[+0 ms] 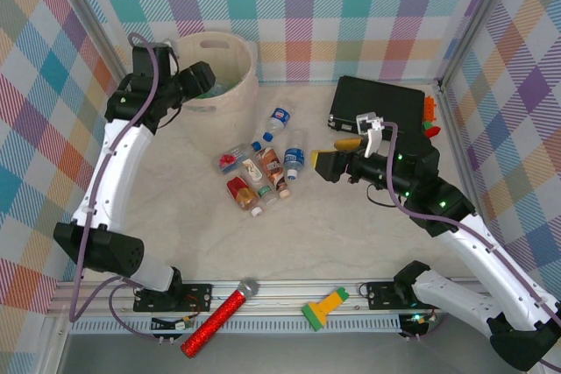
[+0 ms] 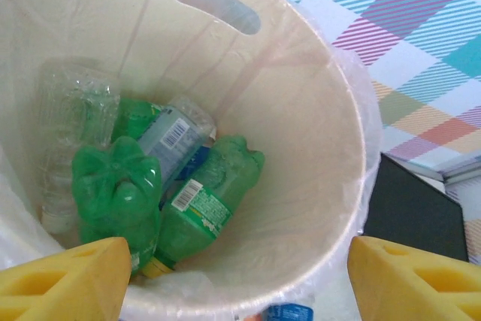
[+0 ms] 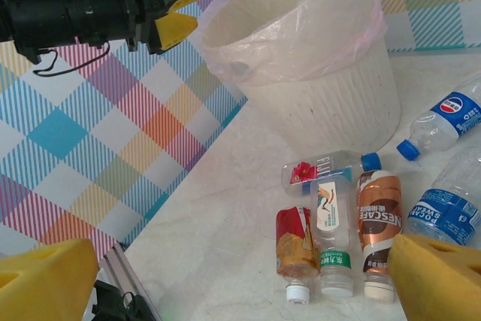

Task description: Put the plastic bottles in the bin

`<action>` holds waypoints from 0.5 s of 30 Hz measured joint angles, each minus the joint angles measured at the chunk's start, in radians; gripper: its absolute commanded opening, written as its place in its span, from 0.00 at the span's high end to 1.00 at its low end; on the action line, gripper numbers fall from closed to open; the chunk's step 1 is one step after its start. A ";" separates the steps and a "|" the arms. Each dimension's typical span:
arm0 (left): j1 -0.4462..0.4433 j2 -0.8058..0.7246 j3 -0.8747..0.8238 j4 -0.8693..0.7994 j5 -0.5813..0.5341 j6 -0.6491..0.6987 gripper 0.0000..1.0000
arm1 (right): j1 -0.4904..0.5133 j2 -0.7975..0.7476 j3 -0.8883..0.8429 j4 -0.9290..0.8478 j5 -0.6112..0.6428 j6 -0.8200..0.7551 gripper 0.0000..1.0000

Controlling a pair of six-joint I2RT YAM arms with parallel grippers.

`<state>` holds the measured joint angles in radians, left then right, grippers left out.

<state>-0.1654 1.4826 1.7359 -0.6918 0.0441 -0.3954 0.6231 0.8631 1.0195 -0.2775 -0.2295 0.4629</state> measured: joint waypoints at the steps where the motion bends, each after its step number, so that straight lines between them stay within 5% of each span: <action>1: 0.000 -0.018 -0.021 0.009 0.004 -0.005 0.24 | 0.000 0.000 -0.002 0.001 0.000 0.000 0.01; 15: -0.105 -0.323 -0.485 0.101 0.008 -0.068 0.13 | 0.085 0.172 -0.060 0.052 0.026 0.011 0.01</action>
<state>-0.2699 1.1599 1.2510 -0.5907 0.0517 -0.4633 0.7086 1.0351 0.9592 -0.2253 -0.2031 0.4740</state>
